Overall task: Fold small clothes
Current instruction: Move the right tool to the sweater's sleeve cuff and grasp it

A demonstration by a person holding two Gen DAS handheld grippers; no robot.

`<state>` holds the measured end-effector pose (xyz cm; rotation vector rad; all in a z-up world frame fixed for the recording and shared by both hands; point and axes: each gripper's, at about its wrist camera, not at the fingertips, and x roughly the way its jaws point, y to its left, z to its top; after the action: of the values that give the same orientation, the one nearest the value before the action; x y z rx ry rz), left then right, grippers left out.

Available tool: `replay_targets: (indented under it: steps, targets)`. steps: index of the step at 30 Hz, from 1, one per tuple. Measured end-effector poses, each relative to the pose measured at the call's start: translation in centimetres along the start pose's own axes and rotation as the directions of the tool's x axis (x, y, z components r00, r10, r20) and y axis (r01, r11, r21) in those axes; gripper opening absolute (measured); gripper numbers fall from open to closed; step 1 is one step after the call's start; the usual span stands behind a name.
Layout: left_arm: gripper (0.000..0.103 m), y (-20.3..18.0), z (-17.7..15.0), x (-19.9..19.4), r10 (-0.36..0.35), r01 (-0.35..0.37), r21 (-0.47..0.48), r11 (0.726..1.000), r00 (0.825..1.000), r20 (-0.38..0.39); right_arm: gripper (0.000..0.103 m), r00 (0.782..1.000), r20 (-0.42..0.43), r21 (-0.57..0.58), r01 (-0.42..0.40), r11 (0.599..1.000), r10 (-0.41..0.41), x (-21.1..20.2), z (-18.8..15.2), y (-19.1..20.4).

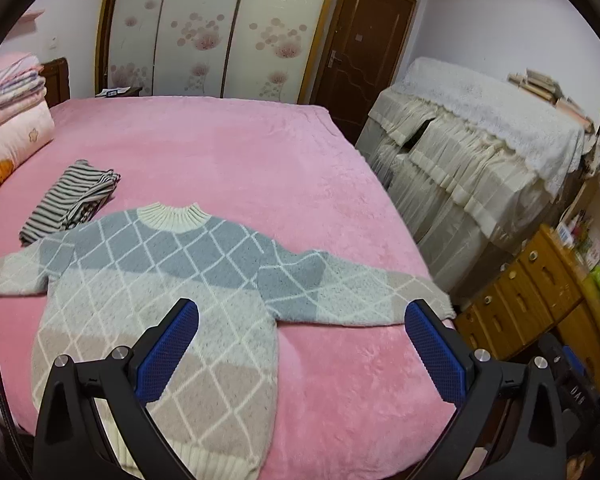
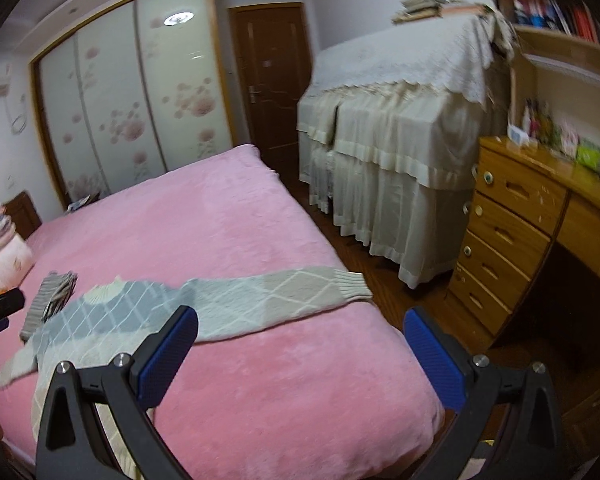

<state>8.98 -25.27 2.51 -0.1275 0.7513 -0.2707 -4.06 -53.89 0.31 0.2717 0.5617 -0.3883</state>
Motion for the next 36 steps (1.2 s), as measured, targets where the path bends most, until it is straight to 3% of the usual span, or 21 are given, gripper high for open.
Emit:
replay_targets:
  steps: [4, 11, 16, 20, 24, 28, 32, 34, 36]
  targets:
    - [0.103, -1.4, 0.4, 3.6, 0.058, -0.058, 0.076, 0.995, 0.998, 0.001, 0.103, 1.0, -0.024, 0.055, 0.018, 0.998, -0.016, 3.6, -0.1, -2.6]
    - [0.103, -3.2, -0.4, 12.2, 0.073, -0.063, 0.15, 0.987, 0.995, -0.066, 0.103, 0.993, -0.091, 0.082, 0.083, 0.993, -0.075, 11.2, -1.1, -4.3]
    - [0.103, -5.5, -1.8, 19.0, 0.086, -0.06, 0.21, 0.976, 0.989, -0.119, 0.099, 0.988, -0.151, 0.108, 0.046, 0.993, -0.03, 16.4, -2.2, -4.1]
    - [0.101, -7.8, -3.4, 24.0, 0.12, -0.079, 0.24, 0.968, 0.979, -0.165, 0.083, 0.968, -0.243, 0.174, -0.01, 0.985, 0.053, 21.2, -3.2, -4.7]
    - [0.095, -10.1, -4.9, 28.8, 0.099, -0.046, 0.22, 0.974, 0.967, -0.236, 0.076, 0.943, -0.318, 0.28, -0.009, 0.96, 0.101, 25.4, -4.3, -6.1]
    - [0.095, -11.6, -6.2, 32.0, 0.101, -0.046, 0.203, 0.978, 0.958, -0.27, 0.073, 0.926, -0.34, 0.4, -0.014, 0.916, 0.163, 28.0, -5.2, -7.6]
    - [0.095, -13.1, -6.7, 34.1, 0.086, -0.036, 0.179, 0.983, 0.955, -0.284, 0.068, 0.924, -0.333, 0.463, -0.016, 0.886, 0.19, 29.7, -5.5, -8.6]
    - [0.095, -13.7, -6.6, 34.2, 0.073, -0.025, 0.171, 0.985, 0.956, -0.283, 0.061, 0.924, -0.331, 0.476, -0.011, 0.88, 0.191, 30.4, -5.3, -8.9]
    - [0.095, -14.3, -6.6, 34.1, 0.056, -0.009, 0.168, 0.986, 0.959, -0.277, 0.047, 0.922, -0.329, 0.493, -0.015, 0.87, 0.202, 31.1, -5.2, -9.2]
